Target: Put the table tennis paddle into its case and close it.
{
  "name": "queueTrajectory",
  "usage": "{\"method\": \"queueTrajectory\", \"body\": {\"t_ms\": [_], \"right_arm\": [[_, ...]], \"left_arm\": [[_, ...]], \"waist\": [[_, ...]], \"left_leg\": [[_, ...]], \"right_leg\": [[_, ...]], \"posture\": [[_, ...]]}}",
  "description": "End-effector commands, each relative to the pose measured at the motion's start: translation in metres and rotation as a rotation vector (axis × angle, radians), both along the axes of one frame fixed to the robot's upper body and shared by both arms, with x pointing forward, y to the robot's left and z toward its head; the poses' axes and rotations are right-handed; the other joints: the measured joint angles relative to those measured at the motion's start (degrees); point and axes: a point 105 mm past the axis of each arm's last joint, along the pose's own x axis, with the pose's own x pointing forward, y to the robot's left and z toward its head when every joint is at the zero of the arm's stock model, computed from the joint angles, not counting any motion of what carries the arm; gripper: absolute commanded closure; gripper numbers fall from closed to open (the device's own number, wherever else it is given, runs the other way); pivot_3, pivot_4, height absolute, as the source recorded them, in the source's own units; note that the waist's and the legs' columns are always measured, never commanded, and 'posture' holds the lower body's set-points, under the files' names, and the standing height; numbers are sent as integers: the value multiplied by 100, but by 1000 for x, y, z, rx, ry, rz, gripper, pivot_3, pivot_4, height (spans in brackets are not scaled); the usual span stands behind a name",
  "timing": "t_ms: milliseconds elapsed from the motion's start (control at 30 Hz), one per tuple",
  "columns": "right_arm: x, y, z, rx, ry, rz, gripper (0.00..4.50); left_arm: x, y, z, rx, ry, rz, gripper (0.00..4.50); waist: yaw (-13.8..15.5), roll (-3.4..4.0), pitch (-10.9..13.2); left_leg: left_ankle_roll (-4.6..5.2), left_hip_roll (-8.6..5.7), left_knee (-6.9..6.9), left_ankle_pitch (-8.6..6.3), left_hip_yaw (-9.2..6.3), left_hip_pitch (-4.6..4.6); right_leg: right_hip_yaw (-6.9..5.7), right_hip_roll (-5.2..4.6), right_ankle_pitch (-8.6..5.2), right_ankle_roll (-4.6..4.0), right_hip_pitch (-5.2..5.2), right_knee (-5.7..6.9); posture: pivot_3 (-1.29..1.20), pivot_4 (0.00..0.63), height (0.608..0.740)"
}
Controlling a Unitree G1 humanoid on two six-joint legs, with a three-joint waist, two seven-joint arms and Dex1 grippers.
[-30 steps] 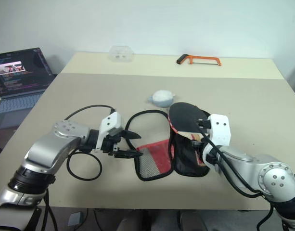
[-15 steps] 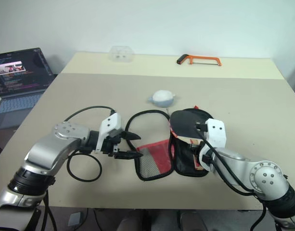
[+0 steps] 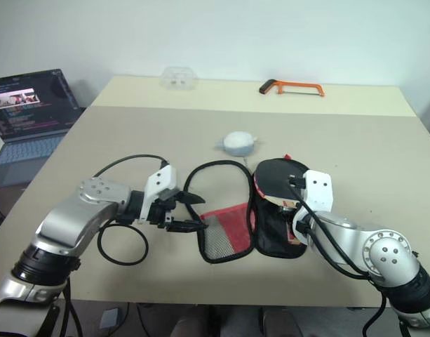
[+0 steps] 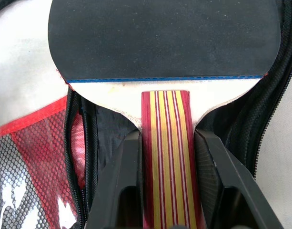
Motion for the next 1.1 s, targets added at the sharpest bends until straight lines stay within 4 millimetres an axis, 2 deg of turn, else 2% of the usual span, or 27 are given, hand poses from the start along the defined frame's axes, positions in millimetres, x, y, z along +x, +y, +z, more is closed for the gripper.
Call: {"method": "queueTrajectory", "body": {"t_ms": [33, 233, 300, 367, 567, 600, 800, 933, 1000, 1067, 1100], "right_arm": [[4, -1, 6, 32, 1, -37, 3409], [6, 11, 4, 88, 18, -9, 3409], [6, 15, 2, 112, 28, -1, 2688], [6, 16, 0, 117, 35, 1, 2187], [10, 13, 1, 107, 33, -3, 216], [11, 12, 4, 99, 21, 1, 10], [21, 2, 25, 53, -67, 44, 10], [23, 7, 51, -17, -168, 231, 10], [26, 1, 73, -57, -227, 321, 10], [31, -17, 91, -118, -269, 382, 10], [35, -27, 95, -155, -275, 393, 10]], "left_arm": [[-1, 1, 5, 9, -32, -8, 677], [-1, 4, 4, 19, -34, 2, 677], [-2, 5, 4, 20, -34, 4, 677], [-2, 6, 4, 22, -35, 7, 677], [-1, 8, 4, 22, -37, 21, 677], [0, 9, 5, 22, -39, 27, 677], [6, 17, 4, 36, -50, 73, 677], [18, 24, 8, 37, -85, 138, 677], [33, 36, 11, 36, -106, 247, 677], [48, 53, 10, 36, -102, 385, 677], [52, 58, 8, 35, -91, 429, 677]], "waist": [[14, -1, -1], [25, -3, -2], [24, -3, -2], [26, -3, -2], [31, -3, -2], [31, -3, -2], [33, -3, -2], [34, -2, -2], [41, -2, -2], [61, -1, -1], [69, -2, -2]], "left_leg": [[0, 0, 0, 0, 0, 0], [0, 1, 1, 0, 1, 0], [1, 2, 1, 0, 1, 1], [1, 3, 1, 0, 0, 1], [1, 1, 1, 0, 1, 0], [1, 2, 1, 0, 0, 0], [1, 1, 1, 0, 1, 0], [2, 1, -1, 1, 4, 1], [3, 4, 0, 1, 2, 0], [3, 0, 3, 1, 1, 0], [6, -3, 2, 3, 2, 0]], "right_leg": [[0, 0, 0, 0, 0, 0], [-1, 0, 0, -1, 0, 2], [-2, 0, 0, -1, -1, 3], [-2, 0, 0, -1, -1, 4], [-2, 0, 0, -1, -1, 3], [-2, 0, 0, -1, -1, 4], [-4, 0, 0, -1, -2, 4], [-7, 0, 0, -1, -5, 4], [-9, -1, 0, -1, -4, 4], [-13, -1, 0, -1, -4, 5], [-15, -1, 0, -1, -4, 4]], "posture": [[0, 150, 740], [0, 150, 740], [0, 150, 740], [0, 150, 740], [0, 150, 740], [0, 150, 740], [0, 150, 740], [0, 150, 740], [0, 150, 740], [0, 150, 740], [0, 150, 740]]}}
